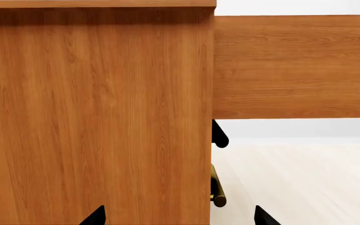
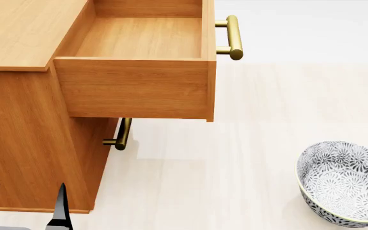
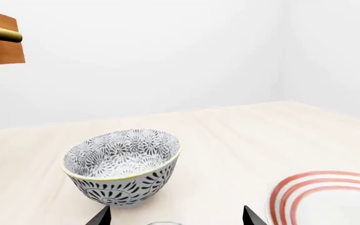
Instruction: Put the ketchup in the top drawer of the cabinet.
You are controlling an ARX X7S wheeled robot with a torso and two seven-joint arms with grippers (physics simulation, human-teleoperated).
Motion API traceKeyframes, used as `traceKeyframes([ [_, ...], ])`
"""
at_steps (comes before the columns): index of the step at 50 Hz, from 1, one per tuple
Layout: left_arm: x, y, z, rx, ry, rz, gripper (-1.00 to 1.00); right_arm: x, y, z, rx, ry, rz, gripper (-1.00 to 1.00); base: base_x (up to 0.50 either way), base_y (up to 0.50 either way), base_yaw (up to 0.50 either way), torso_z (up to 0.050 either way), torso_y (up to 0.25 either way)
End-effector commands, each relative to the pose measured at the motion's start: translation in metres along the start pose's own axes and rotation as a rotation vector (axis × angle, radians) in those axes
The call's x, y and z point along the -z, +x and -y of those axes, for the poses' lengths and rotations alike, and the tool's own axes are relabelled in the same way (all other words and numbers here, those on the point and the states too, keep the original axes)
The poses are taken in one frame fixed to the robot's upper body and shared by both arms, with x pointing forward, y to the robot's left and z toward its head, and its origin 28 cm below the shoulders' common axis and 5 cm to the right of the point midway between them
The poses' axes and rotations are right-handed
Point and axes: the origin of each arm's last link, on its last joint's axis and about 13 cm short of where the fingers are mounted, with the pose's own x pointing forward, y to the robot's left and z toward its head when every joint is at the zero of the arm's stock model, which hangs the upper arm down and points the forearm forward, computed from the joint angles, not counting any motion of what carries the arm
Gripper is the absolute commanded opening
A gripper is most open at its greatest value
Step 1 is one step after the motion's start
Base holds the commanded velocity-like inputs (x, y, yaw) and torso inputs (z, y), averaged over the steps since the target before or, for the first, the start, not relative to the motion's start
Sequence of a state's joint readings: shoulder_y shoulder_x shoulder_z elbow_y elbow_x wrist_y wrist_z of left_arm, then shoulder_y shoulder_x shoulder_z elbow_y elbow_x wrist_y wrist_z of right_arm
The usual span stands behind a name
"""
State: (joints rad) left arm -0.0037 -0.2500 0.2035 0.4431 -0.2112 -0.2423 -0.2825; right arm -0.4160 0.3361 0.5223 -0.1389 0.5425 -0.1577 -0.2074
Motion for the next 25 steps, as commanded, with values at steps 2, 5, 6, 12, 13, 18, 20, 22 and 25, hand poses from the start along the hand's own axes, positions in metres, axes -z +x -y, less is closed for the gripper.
traceKeyframes([
  [2, 0.0, -0.001, 0.0, -0.001, -0.001, -0.001, 1.0, 0.014, -0.006, 0.002, 0.002, -0.014, -0.033, 1.0, 0.0, 0.0, 0.0, 0.0, 0.0],
  [5, 0.001, -0.001, 0.001, 0.0, -0.001, -0.002, 1.0, 0.016, -0.007, -0.001, -0.044, -0.035, -0.058, 1.0, 0.0, 0.0, 0.0, 0.0, 0.0],
  [6, 0.0, -0.001, 0.001, 0.0, -0.002, -0.002, 1.0, 0.018, -0.008, -0.003, -0.083, -0.035, -0.082, 1.0, 0.0, 0.0, 0.0, 0.0, 0.0],
  [12, 0.001, -0.002, 0.0, -0.002, -0.003, -0.004, 1.0, 0.022, -0.009, -0.005, -0.126, -0.04, -0.105, 1.0, 0.0, 0.0, 0.0, 0.0, 0.0],
  [13, 0.001, -0.002, 0.0, -0.002, -0.002, -0.004, 1.0, 0.023, -0.009, -0.005, -0.129, -0.041, -0.11, 1.0, 0.0, 0.0, 0.0, 0.0, 0.0],
  [18, 0.002, -0.002, 0.0, -0.003, -0.004, -0.006, 1.0, 0.025, -0.01, -0.004, -0.12, -0.048, -0.118, 1.0, 0.0, 0.0, 0.0, 0.0, 0.0],
  [20, 0.003, -0.002, 0.0, -0.003, -0.004, -0.007, 1.0, 0.025, -0.011, -0.003, -0.118, -0.046, -0.119, 1.0, 0.0, 0.0, 0.0, 0.0, 0.0],
  [22, 0.003, -0.001, 0.0, -0.003, -0.006, -0.008, 1.0, 0.025, -0.011, -0.003, -0.111, -0.045, -0.117, 1.0, 0.0, 0.0, 0.0, 0.0, 0.0],
  [25, 0.003, -0.001, 0.0, -0.004, -0.004, -0.01, 1.0, 0.026, -0.01, -0.002, -0.088, -0.037, -0.113, 1.0, 0.0, 0.0, 0.0, 0.0, 0.0],
])
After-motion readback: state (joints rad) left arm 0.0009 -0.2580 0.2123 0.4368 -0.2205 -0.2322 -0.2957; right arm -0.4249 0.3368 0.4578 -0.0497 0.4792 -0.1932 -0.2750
